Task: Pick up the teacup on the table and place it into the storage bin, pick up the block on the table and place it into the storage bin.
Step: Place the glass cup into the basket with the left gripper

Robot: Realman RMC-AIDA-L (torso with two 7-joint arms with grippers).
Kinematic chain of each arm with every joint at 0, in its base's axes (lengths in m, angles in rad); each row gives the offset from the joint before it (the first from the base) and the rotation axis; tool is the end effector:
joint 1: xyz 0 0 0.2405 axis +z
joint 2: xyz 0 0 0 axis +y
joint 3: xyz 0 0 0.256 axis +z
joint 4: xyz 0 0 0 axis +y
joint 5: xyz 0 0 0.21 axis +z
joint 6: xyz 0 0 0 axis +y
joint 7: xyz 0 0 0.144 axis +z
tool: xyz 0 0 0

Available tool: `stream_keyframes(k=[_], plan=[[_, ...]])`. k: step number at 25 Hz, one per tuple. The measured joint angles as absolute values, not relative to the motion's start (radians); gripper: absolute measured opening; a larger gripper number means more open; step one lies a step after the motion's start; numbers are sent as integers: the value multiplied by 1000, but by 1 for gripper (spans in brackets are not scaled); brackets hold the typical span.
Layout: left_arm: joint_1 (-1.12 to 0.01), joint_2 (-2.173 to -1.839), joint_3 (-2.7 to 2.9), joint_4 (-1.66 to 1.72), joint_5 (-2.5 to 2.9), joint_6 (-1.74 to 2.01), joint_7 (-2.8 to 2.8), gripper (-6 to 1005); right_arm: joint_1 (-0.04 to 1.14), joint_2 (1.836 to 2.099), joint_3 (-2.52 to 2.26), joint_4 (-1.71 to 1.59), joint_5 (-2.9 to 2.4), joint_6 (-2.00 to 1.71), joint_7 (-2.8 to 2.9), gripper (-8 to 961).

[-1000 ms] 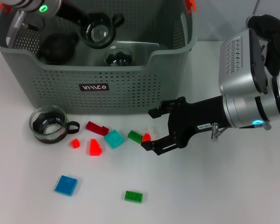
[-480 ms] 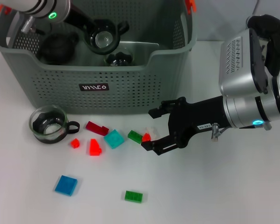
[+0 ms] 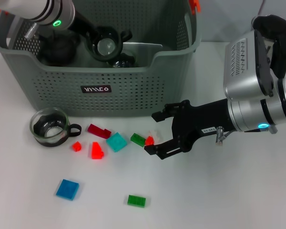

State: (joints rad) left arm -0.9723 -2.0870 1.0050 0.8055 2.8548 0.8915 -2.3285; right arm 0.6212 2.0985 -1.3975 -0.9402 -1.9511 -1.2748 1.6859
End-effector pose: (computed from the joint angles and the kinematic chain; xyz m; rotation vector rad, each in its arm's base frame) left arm -0.1659 0.4866 0.0162 -2.2480 -0.5815 0.2633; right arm 0.1617 0.3529 -0.0670 -3.0134 0.2384 0.2247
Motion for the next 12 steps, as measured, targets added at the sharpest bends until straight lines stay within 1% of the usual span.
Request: stream_keyframes(k=[12], plan=[[-973, -2097, 1034, 789, 2855, 859, -2325, 50, 621, 2098, -1399, -940, -1952, -1275, 1686, 930]])
